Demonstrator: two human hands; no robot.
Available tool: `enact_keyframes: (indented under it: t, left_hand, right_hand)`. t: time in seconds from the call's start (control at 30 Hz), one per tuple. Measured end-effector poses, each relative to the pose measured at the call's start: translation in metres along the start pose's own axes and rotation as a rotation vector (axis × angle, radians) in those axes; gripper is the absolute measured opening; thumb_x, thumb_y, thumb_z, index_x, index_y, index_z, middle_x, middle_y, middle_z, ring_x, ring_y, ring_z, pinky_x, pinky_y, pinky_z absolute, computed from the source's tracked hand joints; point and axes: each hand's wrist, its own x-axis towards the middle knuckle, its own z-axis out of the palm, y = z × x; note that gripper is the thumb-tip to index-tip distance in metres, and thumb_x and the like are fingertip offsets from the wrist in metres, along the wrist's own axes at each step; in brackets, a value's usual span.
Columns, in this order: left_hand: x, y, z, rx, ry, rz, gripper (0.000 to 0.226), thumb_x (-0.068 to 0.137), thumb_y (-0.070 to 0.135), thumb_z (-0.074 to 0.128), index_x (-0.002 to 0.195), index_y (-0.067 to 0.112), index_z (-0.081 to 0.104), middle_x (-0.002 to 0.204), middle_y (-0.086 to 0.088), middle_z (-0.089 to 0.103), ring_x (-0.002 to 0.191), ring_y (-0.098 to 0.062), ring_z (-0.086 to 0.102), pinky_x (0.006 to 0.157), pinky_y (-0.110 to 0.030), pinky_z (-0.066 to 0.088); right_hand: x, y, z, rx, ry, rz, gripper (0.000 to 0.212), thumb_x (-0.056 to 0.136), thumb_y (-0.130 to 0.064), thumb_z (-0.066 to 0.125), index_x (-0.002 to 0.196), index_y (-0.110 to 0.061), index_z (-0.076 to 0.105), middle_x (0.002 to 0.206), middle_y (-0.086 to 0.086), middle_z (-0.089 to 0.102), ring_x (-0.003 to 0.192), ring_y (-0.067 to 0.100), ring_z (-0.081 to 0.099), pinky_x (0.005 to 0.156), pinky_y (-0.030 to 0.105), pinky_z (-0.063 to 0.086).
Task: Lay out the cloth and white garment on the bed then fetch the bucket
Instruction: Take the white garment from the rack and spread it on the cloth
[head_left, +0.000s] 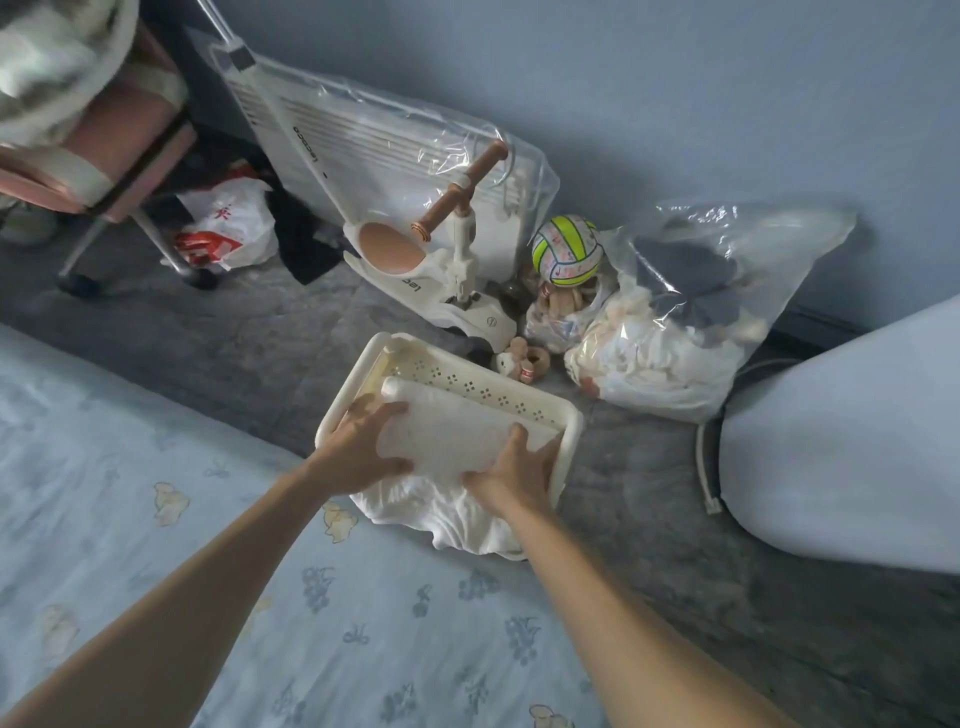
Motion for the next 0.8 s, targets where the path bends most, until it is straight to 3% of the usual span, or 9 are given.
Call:
enact_keyframes:
  t: [0.07,0.2,0.27,0.33,0.43,0.57,0.7,0.8]
  left_hand:
    - [0.002,0.003,0.007,0.05,-0.012,-0.04,0.1,0.079,0.056,0.083,0.161,0.042,0.028,0.162,-0.009,0.03,0.15,-0.031,0.033,0.12,-0.045,0.033]
    - [0.004,0.006,0.016,0.12,0.01,-0.069,0.101,0.079,0.062,0.077,0.159,0.05,0.018,0.163,-0.009,0.03,0.153,-0.034,0.029,0.124,-0.055,0.026]
    - [0.002,0.007,0.017,0.103,0.035,-0.057,0.1,0.077,0.061,0.079,0.158,0.048,0.022,0.157,-0.006,0.038,0.149,-0.033,0.034,0.122,-0.055,0.028]
    - [-0.002,0.008,0.014,0.052,0.054,-0.03,0.098,0.075,0.054,0.084,0.155,0.046,0.029,0.146,-0.003,0.044,0.138,-0.032,0.045,0.117,-0.051,0.035]
    - [-0.007,0.008,0.005,-0.012,0.086,0.032,0.093,0.073,0.042,0.091,0.15,0.043,0.04,0.131,0.003,0.045,0.116,-0.026,0.056,0.098,-0.041,0.049]
    - [-0.022,0.005,-0.012,-0.147,0.15,0.089,0.084,0.071,0.036,0.094,0.141,0.05,0.05,0.123,0.011,0.046,0.11,-0.02,0.055,0.091,-0.037,0.051]
    - [-0.043,0.014,-0.037,-0.278,0.243,0.105,0.08,0.071,0.034,0.096,0.138,0.051,0.055,0.125,0.012,0.051,0.109,-0.015,0.056,0.09,-0.039,0.053]
    - [-0.065,0.031,-0.065,-0.346,0.286,0.128,0.08,0.072,0.033,0.096,0.137,0.051,0.055,0.127,0.01,0.052,0.11,-0.014,0.058,0.091,-0.04,0.056]
  right_hand:
    - [0.001,-0.002,0.006,0.023,0.017,0.033,0.108,0.077,-0.043,0.082,0.161,-0.033,0.015,0.162,0.016,-0.03,0.15,0.04,0.033,0.119,0.041,0.04]
    - [0.001,-0.008,0.008,0.086,-0.014,0.116,0.111,0.085,-0.036,0.083,0.163,-0.041,0.004,0.164,0.016,-0.033,0.155,0.041,0.018,0.117,0.046,0.039]
    - [0.001,-0.009,0.008,0.108,-0.007,0.126,0.111,0.084,-0.031,0.084,0.162,-0.042,0.006,0.167,0.017,-0.022,0.152,0.041,0.022,0.115,0.049,0.043]
    - [0.001,-0.007,0.008,0.101,0.012,0.091,0.107,0.081,-0.029,0.085,0.16,-0.039,0.013,0.165,0.019,0.001,0.143,0.041,0.034,0.107,0.048,0.049]
    - [-0.006,-0.005,0.005,0.068,0.047,-0.013,0.099,0.078,-0.03,0.085,0.154,-0.037,0.021,0.152,0.016,0.025,0.126,0.038,0.05,0.098,0.046,0.053]
    - [-0.016,-0.009,-0.011,0.068,0.049,-0.117,0.096,0.077,-0.02,0.083,0.15,-0.038,0.024,0.141,0.01,0.034,0.11,0.032,0.055,0.092,0.046,0.056]
    - [-0.027,-0.016,-0.046,0.093,0.037,-0.208,0.101,0.077,-0.02,0.088,0.155,-0.042,0.027,0.143,0.007,0.037,0.115,0.028,0.057,0.096,0.039,0.055]
    - [-0.042,-0.029,-0.08,0.07,0.034,-0.304,0.11,0.071,-0.028,0.094,0.158,-0.038,0.028,0.154,0.007,0.038,0.136,0.028,0.05,0.106,0.034,0.045]
